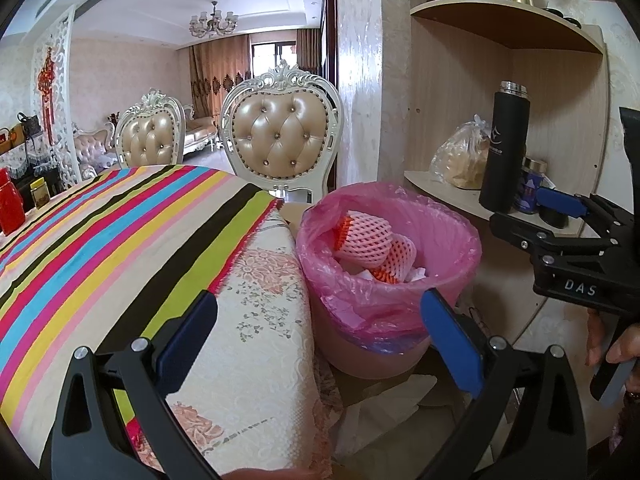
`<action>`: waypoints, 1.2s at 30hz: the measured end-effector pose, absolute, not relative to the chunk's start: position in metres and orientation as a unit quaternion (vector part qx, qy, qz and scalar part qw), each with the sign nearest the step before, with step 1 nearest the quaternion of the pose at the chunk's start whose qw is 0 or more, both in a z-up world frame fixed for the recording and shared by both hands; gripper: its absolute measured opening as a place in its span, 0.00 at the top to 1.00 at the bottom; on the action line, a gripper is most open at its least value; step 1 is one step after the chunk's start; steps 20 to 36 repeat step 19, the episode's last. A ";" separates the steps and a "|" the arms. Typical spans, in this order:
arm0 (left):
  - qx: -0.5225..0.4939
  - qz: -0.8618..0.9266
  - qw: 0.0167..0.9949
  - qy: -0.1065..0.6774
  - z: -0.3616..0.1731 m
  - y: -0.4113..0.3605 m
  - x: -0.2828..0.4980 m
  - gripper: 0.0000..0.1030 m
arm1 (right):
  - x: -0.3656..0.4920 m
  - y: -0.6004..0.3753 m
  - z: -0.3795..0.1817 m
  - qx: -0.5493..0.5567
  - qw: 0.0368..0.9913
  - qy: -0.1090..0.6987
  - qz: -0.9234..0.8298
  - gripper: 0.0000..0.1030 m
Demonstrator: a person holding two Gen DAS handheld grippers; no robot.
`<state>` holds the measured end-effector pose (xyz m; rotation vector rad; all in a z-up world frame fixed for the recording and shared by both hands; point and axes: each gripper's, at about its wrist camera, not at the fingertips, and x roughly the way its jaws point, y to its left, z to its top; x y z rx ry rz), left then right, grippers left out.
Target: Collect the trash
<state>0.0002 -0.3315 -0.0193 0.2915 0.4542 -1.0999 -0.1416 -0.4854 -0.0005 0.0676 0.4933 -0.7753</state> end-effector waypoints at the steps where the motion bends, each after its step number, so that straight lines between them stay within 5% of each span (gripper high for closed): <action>1: 0.137 -0.517 0.818 0.213 -0.019 -0.331 0.000 0.04 | -0.142 -0.486 -0.001 0.033 0.896 0.238 -0.374 0.18; 36: 0.150 -0.509 0.818 0.224 -0.019 -0.336 -0.003 0.04 | -0.139 -0.483 -0.001 0.037 0.900 0.236 -0.365 0.18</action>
